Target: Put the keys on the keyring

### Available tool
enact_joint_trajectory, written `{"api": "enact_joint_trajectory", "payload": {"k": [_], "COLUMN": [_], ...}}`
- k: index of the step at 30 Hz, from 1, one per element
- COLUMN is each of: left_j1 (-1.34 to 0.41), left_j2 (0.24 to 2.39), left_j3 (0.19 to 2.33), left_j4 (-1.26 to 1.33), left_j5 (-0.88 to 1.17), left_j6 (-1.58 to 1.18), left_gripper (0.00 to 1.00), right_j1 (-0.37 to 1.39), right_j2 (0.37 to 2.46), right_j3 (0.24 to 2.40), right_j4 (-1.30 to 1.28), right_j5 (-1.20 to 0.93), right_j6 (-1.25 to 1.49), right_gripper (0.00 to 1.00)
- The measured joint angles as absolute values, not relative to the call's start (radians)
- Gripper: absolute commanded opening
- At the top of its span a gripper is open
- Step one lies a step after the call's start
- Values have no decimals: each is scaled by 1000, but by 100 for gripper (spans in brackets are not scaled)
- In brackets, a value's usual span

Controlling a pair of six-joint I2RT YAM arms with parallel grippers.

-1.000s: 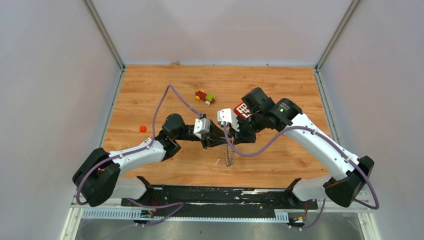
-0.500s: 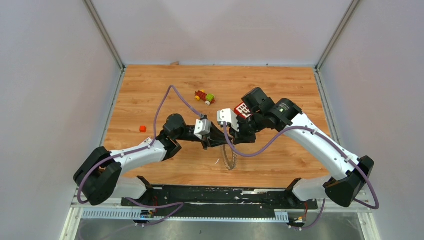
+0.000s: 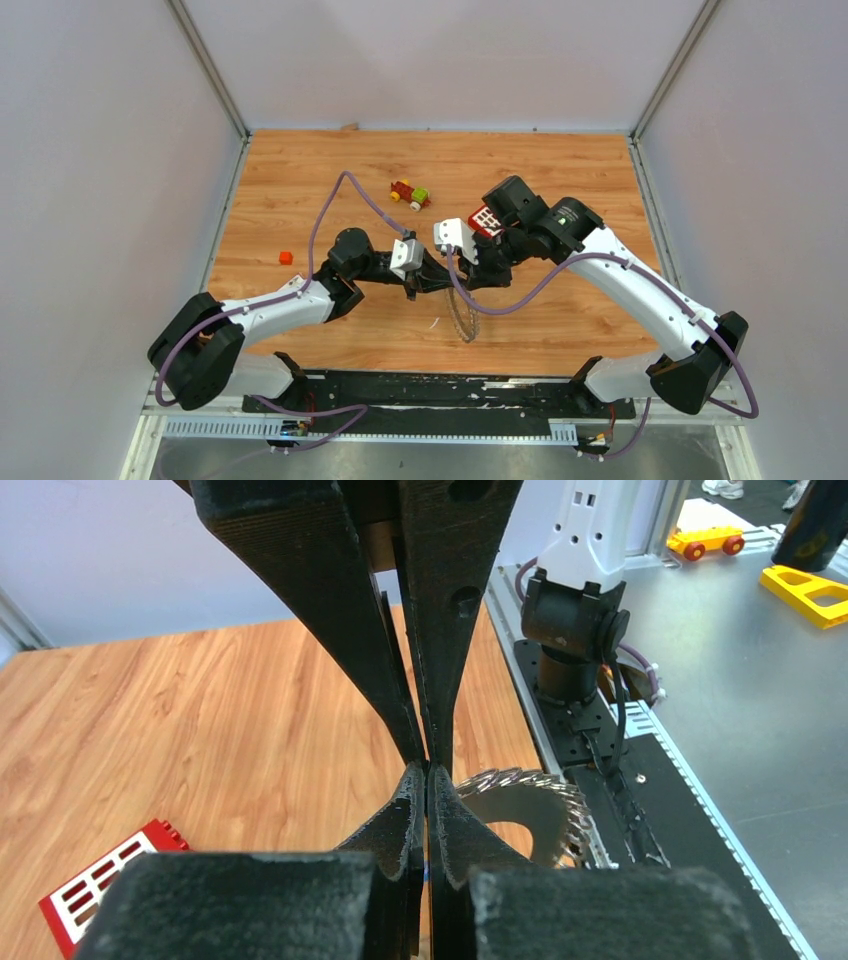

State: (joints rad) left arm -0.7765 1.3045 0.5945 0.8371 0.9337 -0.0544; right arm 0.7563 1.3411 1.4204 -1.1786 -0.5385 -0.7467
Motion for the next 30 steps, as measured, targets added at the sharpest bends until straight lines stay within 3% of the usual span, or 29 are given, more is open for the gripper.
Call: {"api": "enact_joint_trajectory", "payload": {"k": [4,8,17,19,30], "left_j1": [-777,-779,-771,-763,-744], "left_j2": [1304,1304,1304,1304,1304], "left_j3": [592,574,530,521,470], "left_j4": [836,858,990,1024,1243], "left_j5": [926,907,884,884,897], "left_j6": [-54,-73,-195,-220,-331], "left_gripper": [0,0,0,0,0], "right_j1": [756,756,725,714,675], "right_j2": [1336,1321,1246,1225,1146], "right_j3": [1411,1380,1320,1305,1256], "right_j4": [-1169,-1138,-1060,-1040,-981], "right_j5": [-534,-532,-540,-542,-656], "right_j6": [-747,-745,-732,-729,-735], "right_gripper": [0,6,40,44,45]}}
